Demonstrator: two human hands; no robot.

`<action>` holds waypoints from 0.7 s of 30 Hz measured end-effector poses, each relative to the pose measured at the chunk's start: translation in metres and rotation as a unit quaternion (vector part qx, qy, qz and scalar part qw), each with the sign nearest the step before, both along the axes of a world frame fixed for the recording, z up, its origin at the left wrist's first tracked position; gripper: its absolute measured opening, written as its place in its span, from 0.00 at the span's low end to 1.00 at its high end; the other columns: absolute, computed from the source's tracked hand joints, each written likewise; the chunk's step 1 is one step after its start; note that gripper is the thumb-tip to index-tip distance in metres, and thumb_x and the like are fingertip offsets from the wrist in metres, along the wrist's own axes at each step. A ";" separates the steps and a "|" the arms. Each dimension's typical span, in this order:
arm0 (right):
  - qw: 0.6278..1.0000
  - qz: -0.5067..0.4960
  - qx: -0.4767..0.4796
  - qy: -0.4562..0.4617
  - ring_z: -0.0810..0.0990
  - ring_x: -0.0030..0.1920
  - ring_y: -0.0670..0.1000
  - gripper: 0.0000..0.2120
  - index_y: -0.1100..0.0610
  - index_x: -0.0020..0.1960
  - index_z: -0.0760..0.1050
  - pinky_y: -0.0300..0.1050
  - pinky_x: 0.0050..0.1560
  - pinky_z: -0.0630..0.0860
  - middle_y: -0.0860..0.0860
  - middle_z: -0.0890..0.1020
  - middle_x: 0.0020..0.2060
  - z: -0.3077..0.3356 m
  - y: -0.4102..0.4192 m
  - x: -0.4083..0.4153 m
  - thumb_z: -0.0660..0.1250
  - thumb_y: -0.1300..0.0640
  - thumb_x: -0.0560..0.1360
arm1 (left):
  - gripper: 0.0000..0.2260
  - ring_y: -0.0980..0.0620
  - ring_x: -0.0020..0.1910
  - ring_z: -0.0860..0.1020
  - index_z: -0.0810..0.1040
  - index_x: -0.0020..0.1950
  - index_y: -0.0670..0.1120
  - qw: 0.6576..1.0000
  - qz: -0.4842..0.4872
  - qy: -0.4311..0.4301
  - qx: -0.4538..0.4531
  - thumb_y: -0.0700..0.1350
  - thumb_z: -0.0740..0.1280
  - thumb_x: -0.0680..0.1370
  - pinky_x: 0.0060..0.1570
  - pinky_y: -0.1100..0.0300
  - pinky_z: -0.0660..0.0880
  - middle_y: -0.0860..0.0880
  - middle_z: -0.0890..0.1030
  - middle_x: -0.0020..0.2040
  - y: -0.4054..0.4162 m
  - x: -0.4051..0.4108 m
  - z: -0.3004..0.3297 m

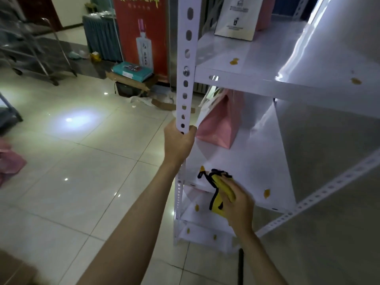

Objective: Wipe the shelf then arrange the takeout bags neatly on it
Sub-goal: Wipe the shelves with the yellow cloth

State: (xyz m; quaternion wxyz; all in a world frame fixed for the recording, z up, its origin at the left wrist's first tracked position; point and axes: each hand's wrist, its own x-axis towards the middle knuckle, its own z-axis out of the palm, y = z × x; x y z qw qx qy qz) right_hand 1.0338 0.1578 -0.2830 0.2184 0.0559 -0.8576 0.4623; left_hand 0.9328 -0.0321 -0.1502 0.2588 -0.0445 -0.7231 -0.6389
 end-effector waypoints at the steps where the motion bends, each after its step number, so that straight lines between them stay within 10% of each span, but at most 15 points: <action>1: 0.999 -0.008 -0.034 -0.003 0.79 0.65 0.40 0.17 0.50 0.64 0.82 0.34 0.65 0.74 0.39 0.83 0.61 0.004 -0.007 -0.003 0.70 0.65 0.78 | 0.18 0.56 0.26 0.57 0.56 0.31 0.49 1.000 0.000 0.004 -0.003 0.35 0.64 0.70 0.28 0.61 0.57 0.54 0.60 0.26 0.000 0.001 0.001; 7: 0.990 -0.065 -0.118 -0.042 0.77 0.59 0.30 0.18 0.50 0.64 0.82 0.25 0.59 0.72 0.40 0.83 0.59 0.019 -0.049 -0.036 0.66 0.66 0.79 | 0.16 0.58 0.25 0.59 0.59 0.32 0.50 1.000 0.002 0.012 0.009 0.36 0.64 0.71 0.28 0.66 0.59 0.55 0.62 0.27 0.001 -0.001 -0.001; 15: 0.982 0.007 0.181 -0.056 0.74 0.71 0.56 0.17 0.52 0.67 0.79 0.53 0.68 0.75 0.52 0.78 0.69 -0.001 -0.076 -0.081 0.63 0.60 0.81 | 0.13 0.57 0.26 0.59 0.61 0.33 0.45 1.000 0.017 0.004 0.012 0.38 0.65 0.70 0.28 0.62 0.60 0.53 0.63 0.28 0.002 -0.002 -0.006; 21: 0.971 0.036 0.235 -0.010 0.76 0.69 0.53 0.19 0.52 0.64 0.81 0.49 0.67 0.76 0.50 0.81 0.66 -0.002 -0.049 -0.069 0.65 0.65 0.76 | 0.14 0.55 0.27 0.58 0.59 0.32 0.46 1.000 0.003 -0.002 -0.005 0.38 0.65 0.70 0.29 0.60 0.60 0.53 0.61 0.28 0.000 -0.001 -0.004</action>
